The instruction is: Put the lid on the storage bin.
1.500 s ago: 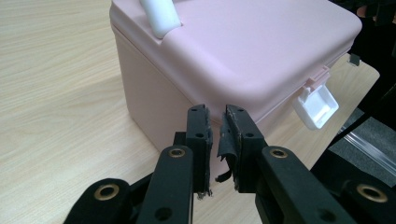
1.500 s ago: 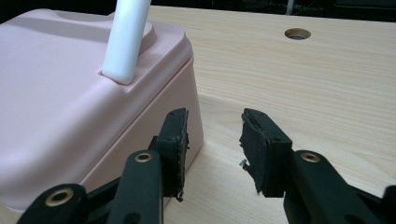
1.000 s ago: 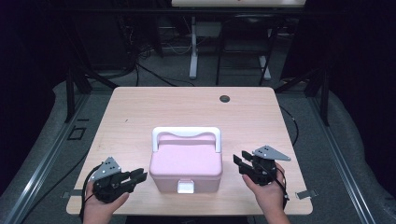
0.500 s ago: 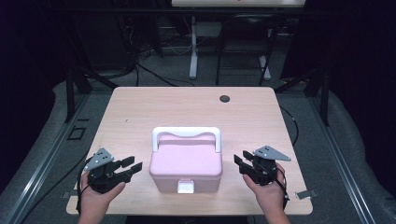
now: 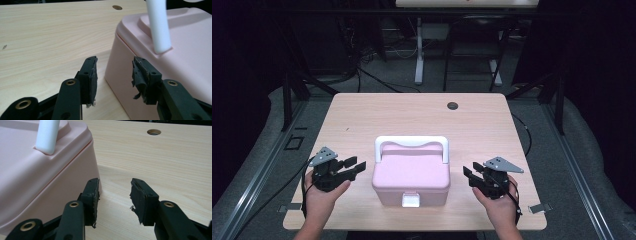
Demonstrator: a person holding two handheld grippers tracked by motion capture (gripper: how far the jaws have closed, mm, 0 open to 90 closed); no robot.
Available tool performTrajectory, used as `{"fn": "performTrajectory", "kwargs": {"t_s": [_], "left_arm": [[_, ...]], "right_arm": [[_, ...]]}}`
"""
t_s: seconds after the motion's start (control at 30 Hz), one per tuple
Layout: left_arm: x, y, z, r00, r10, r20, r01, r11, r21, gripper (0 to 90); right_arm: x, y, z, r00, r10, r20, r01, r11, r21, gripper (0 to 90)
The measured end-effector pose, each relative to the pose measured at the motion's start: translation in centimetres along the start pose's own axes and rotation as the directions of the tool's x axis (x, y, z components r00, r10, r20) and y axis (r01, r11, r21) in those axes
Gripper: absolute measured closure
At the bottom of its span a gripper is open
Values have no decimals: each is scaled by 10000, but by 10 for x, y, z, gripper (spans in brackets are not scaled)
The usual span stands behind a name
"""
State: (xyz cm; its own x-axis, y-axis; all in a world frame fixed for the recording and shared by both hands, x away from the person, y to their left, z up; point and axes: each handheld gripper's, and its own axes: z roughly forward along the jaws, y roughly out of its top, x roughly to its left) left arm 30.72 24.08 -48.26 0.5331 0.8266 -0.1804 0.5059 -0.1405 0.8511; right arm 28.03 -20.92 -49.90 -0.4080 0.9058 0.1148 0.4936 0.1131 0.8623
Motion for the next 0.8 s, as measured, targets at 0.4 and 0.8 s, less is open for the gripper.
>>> {"fn": "performTrajectory", "kwargs": {"t_s": [0.4, 0.8], "left_arm": [[17, -11, 9, 9983, -270, -516, 271, 9996, 10, 526], [21, -35, 17, 9970, -43, -775, 72, 9993, 374, 516]], "right_arm": [[-8, -6, 4, 9995, 216, 245, -218, 9997, 72, 573], [-19, -16, 13, 9982, 389, 466, -404, 9987, 322, 572]]}}
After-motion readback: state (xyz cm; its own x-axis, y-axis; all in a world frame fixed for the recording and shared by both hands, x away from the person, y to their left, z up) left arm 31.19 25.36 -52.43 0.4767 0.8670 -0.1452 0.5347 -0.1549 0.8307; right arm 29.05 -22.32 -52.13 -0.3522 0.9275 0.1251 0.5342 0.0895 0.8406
